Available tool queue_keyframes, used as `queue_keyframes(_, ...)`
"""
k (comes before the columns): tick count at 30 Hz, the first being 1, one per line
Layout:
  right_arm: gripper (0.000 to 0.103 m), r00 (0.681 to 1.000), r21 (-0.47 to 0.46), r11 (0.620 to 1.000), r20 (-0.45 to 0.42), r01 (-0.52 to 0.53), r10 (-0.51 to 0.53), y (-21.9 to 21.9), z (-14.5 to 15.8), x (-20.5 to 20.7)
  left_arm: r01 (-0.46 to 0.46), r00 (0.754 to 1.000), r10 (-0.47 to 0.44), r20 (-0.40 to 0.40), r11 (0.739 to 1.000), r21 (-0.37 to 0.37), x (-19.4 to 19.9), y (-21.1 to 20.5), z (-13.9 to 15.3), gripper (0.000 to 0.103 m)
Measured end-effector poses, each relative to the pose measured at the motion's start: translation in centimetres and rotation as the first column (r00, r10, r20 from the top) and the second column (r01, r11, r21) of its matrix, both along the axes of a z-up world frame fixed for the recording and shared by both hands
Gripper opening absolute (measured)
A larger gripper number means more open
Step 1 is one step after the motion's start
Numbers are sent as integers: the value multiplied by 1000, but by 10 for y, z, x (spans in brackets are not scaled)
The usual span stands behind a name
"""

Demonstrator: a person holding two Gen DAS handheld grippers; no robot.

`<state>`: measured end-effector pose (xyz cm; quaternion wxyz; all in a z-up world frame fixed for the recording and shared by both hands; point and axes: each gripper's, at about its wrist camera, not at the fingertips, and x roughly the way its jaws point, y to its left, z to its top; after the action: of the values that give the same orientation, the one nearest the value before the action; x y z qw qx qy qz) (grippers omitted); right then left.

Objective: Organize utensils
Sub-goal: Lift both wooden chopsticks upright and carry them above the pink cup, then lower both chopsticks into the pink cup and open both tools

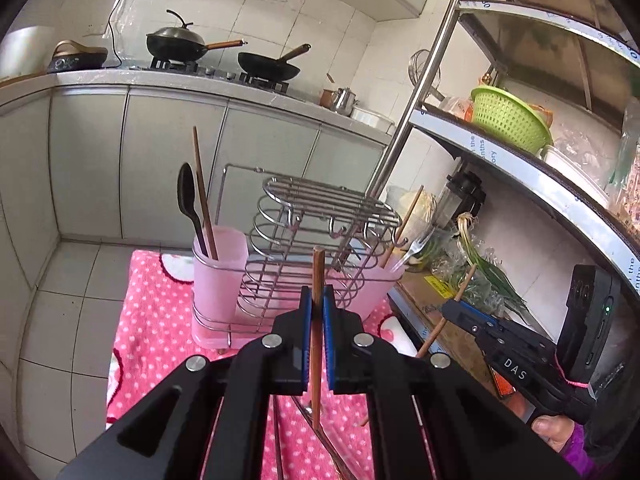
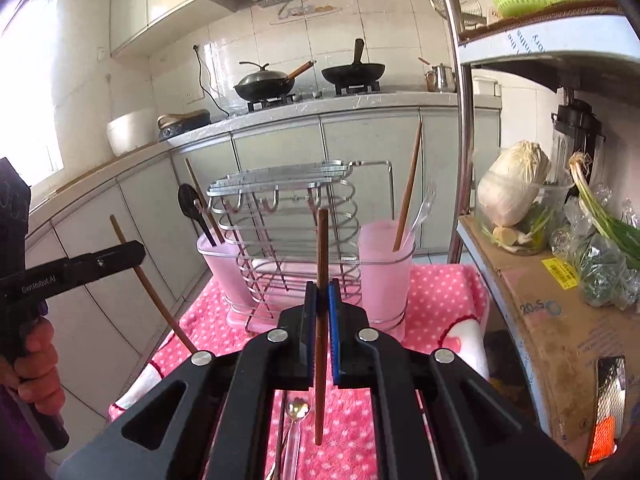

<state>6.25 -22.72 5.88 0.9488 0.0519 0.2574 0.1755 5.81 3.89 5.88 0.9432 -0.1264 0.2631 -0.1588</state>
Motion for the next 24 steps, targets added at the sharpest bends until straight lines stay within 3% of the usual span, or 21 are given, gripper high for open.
queue_keyframes(7,6,996,35,999,85,9,-12,-21,56,10,-67,989,62,131,997,39,-2,20,61,5)
queue_keyframes(14,6,976,78,995,205,58,-73,-38,110,33,-174,955,154,254,983,59,12,37,115,5)
queue_keyframes(20,6,957,101,990,262,102,-125,-47,128,59,-259,928,220,301,961,96,37,41,126,5)
queue_keyframes(24,6,953,93,989,269,117,-138,-46,127,77,-274,928,237,289,957,94,56,44,120,5)
